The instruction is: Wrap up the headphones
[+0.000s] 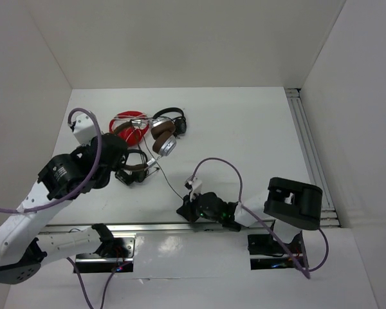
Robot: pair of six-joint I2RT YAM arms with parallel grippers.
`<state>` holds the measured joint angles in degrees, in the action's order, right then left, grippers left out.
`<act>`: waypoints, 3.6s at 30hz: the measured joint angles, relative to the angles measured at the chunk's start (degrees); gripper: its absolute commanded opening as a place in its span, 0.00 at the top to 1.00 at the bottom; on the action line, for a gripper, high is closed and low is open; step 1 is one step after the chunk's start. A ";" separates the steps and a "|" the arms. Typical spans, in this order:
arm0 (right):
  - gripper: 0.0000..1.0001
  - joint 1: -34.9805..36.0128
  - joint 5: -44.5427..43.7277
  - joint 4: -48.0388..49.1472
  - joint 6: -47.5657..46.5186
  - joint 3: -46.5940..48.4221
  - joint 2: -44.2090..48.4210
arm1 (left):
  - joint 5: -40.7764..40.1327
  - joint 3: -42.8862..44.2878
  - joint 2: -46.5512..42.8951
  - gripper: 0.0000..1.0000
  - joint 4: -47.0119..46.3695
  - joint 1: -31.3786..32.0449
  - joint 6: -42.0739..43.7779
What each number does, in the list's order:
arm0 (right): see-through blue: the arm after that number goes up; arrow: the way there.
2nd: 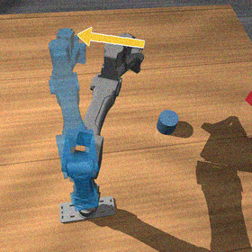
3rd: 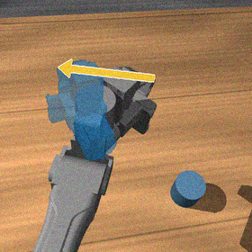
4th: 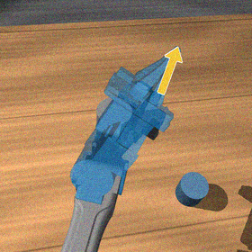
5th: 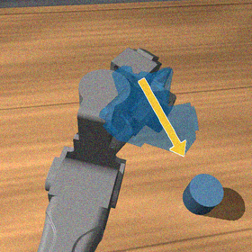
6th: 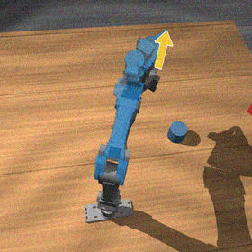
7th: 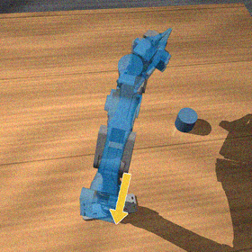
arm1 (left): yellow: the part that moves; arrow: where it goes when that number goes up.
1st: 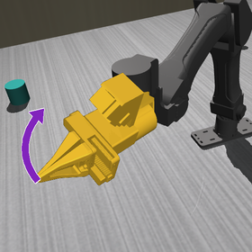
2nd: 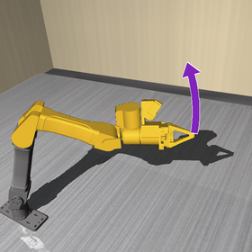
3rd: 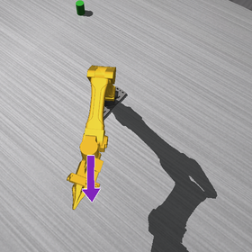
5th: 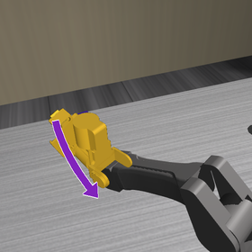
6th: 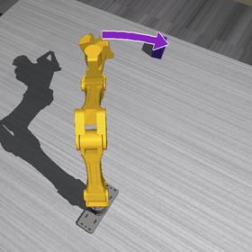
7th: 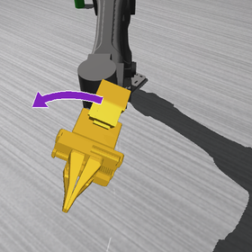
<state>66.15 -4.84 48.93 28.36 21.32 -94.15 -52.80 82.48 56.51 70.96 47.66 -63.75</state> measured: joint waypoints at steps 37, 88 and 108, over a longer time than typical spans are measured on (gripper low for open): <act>1.00 23.96 -21.31 -69.13 -18.12 49.96 16.87 | 23.04 -14.27 17.46 1.00 -19.28 -9.09 32.54; 0.52 -6.99 -4.79 -66.42 -26.53 30.45 34.97 | 31.61 -13.46 -4.66 1.00 -19.76 11.91 42.07; 0.00 -10.29 -32.59 -80.67 -1.95 28.72 34.93 | 28.55 -10.38 0.50 1.00 -21.05 -2.16 33.88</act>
<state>55.86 -37.43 -31.75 26.41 50.04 -59.22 -24.25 72.10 57.01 49.91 45.50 -29.87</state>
